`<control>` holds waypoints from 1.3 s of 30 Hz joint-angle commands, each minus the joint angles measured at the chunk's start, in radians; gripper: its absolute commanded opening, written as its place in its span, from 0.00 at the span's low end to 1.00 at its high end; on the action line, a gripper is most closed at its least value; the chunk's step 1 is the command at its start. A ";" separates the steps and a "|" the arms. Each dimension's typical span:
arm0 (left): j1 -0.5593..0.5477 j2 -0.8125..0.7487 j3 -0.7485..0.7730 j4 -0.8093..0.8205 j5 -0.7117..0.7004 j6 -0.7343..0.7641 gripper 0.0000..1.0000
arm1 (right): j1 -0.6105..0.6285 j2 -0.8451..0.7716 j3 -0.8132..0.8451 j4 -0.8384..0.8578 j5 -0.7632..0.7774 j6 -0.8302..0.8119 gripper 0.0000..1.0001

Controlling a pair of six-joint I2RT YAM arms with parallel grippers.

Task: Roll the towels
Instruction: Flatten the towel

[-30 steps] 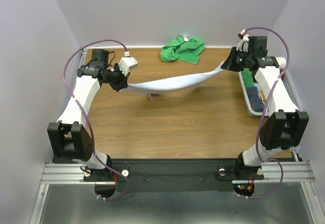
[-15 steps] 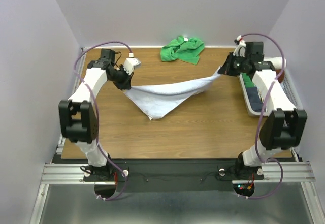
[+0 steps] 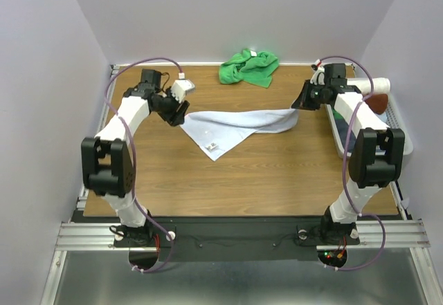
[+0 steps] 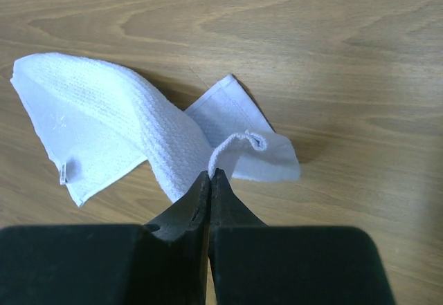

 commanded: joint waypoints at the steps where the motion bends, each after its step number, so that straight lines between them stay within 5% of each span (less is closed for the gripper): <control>1: -0.126 -0.199 -0.170 0.016 0.044 0.093 0.60 | -0.006 -0.041 -0.020 0.053 -0.002 0.010 0.01; 5: -0.290 -0.195 -0.284 0.099 -0.007 0.032 0.57 | -0.006 -0.046 -0.034 0.053 0.017 0.011 0.01; 13: -0.422 -0.066 -0.265 0.170 -0.019 -0.030 0.52 | -0.008 -0.052 -0.031 0.052 0.025 0.010 0.01; 23: -0.452 0.060 -0.255 0.178 -0.039 -0.054 0.50 | -0.006 -0.046 -0.022 0.052 0.037 -0.006 0.01; 26: -0.458 0.072 -0.270 0.190 -0.055 -0.053 0.43 | -0.006 -0.040 -0.014 0.052 0.037 -0.007 0.01; 30: -0.459 0.072 -0.279 0.196 -0.108 -0.069 0.12 | -0.006 -0.037 -0.002 0.052 0.034 -0.004 0.01; 33: -0.453 0.032 -0.284 0.176 -0.131 -0.065 0.02 | -0.006 -0.043 0.012 0.052 0.038 -0.004 0.01; 39: -0.326 -0.124 -0.145 0.044 -0.112 -0.059 0.00 | -0.006 -0.109 0.067 0.049 0.103 -0.027 0.01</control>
